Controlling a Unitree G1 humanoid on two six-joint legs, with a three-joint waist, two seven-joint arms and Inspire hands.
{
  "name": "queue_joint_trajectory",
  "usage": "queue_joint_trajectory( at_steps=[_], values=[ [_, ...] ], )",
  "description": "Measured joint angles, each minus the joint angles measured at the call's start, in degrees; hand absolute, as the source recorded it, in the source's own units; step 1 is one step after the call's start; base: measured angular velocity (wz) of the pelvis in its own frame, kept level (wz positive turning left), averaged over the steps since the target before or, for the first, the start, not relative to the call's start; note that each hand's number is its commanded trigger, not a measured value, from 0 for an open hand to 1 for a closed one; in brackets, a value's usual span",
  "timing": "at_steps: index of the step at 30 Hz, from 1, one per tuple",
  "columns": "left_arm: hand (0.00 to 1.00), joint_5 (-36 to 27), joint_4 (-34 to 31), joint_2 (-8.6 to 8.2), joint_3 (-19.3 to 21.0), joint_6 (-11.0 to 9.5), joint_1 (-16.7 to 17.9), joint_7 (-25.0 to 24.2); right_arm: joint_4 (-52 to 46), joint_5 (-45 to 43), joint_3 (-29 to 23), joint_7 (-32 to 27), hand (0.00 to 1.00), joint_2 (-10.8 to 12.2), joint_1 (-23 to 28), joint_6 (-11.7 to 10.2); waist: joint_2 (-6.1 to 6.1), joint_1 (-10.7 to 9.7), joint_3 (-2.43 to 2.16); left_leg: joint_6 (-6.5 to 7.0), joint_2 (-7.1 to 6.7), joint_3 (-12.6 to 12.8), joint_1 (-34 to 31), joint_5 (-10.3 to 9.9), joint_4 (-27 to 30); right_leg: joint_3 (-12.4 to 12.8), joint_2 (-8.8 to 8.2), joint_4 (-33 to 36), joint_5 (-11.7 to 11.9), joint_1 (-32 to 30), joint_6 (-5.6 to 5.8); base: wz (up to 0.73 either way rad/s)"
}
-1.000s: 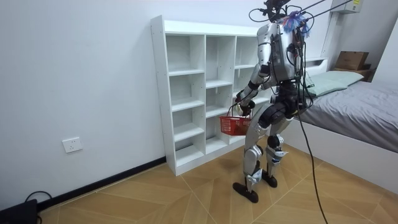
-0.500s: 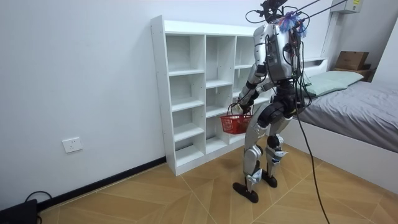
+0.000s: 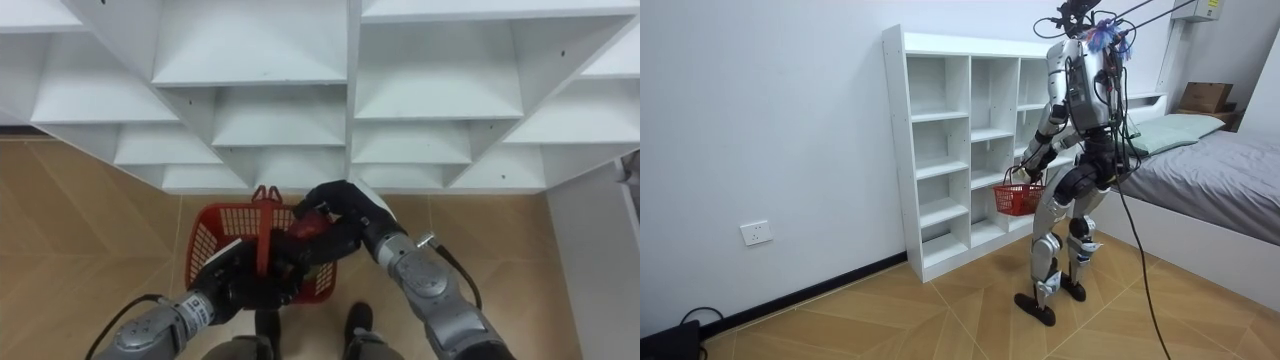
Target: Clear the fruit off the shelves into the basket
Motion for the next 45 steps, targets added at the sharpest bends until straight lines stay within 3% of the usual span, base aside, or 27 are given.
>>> queue_joint_trajectory(
  at_steps=[20,27,41,45],
  values=[
    [1.0,-1.7,-1.2,-0.61,-0.9,0.0,-0.2,0.1,1.5,0.0,-0.7,-3.7,1.0,-0.4,0.1,0.2,0.01,-0.4,-0.06,0.12,-0.11,0.0,-0.7,-0.1,0.7,0.0,-0.28,0.9,-0.1,-0.8,0.0,0.0],
    [1.0,-3.9,-1.5,-2.44,-0.6,0.0,-0.4,-0.3,1.6,0.2,-2.3,-4.2,1.0,1.1,0.0,0.2,0.04,-0.4,-0.12,0.12,-0.1,0.1,-0.1,-0.1,0.7,0.0,-0.27,0.8,-0.1,-0.2,-0.04,0.0],
    [1.0,-6.2,-2.1,-2.85,-0.4,0.0,-0.3,-1.4,2.5,2.0,-4.2,-4.3,1.0,2.9,0.0,0.2,0.08,-0.4,-0.22,0.12,-0.13,0.1,0.8,-0.1,0.3,0.1,-0.16,0.3,0.1,0.8,0.04,0.0],
    [1.0,-9.5,-2.1,-2.84,-0.6,0.0,-0.4,-2.5,2.5,4.2,-4.2,-4.5,1.0,3.2,-0.1,0.2,0.06,-0.5,-0.23,0.12,-0.1,0.1,0.7,-0.1,0.5,0.1,-0.18,0.6,0.1,0.7,0.04,0.0]
  ],
)
